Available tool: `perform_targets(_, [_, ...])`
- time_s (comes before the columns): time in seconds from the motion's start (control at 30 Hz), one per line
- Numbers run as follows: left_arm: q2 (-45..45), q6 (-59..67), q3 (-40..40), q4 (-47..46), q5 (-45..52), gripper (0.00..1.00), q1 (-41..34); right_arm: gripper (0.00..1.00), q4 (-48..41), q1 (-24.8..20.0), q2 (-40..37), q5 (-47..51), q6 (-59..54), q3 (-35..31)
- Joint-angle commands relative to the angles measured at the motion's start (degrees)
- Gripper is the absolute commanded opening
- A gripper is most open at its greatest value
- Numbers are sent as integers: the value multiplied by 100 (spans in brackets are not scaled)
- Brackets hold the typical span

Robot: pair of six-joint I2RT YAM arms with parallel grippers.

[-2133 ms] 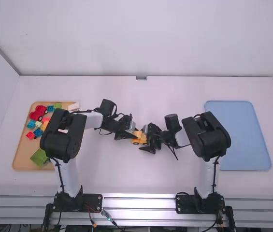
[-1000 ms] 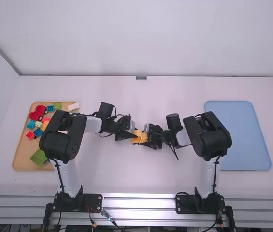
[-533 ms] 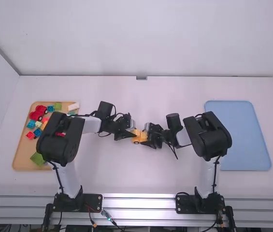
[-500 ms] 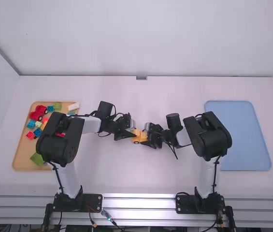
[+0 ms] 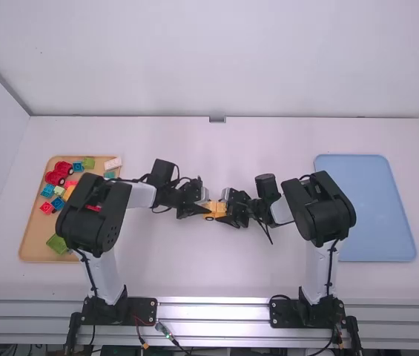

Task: Assemble lego blocks to make yellow taxi

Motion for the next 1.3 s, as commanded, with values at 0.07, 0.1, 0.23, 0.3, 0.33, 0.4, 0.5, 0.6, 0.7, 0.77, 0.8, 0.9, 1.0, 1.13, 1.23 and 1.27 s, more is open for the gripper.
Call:
perform_targets(0.07, [-83,-22,-184,7,66,22,-72,58,-24,52,96,184,15,37])
perform_targets(0.1, [-83,-13,-188,-7,81,22,-70,58,-22,55,96,186,15,37])
perform_targets(0.23, [-83,-17,-188,39,79,24,-83,58,-22,63,96,184,13,44])
perform_targets(0.3, [-83,-17,-190,66,79,27,-111,58,-24,107,96,184,-24,33])
perform_targets(0.33, [-83,-15,-188,81,74,29,-151,58,-26,125,96,188,-20,31])
perform_targets(0.4, [-83,-17,-190,94,55,30,-201,61,-7,114,96,186,-4,31])
perform_targets(0.5, [-83,-15,-188,101,50,33,-271,61,-26,114,96,186,-22,48])
perform_targets(0.6, [-83,-22,-188,109,-81,37,-289,61,-20,114,96,186,-9,35])
perform_targets(0.7, [-83,-17,-188,72,-223,46,-254,61,-26,120,96,186,-7,31])
perform_targets(0.77, [-83,-22,-188,98,-221,62,-256,61,-22,114,96,186,-4,33])
perform_targets(0.8, [-87,-15,-188,107,-221,63,-256,61,-24,114,96,186,-4,33])
perform_targets(0.9, [-120,-37,-186,142,-221,66,-249,61,-24,116,96,186,-7,31])
perform_targets(1.0, [-275,-59,-184,85,-216,69,-236,61,-24,118,96,188,-4,31])
perform_targets(1.13, [-623,-55,-184,-76,-221,70,-181,61,-24,118,96,186,-7,31])
perform_targets(1.23, [-872,-55,-184,-120,-219,71,-160,61,-20,118,96,186,-7,39])
perform_targets(1.27, [-946,-59,-184,-129,-221,70,-162,61,-11,118,96,186,-4,35])
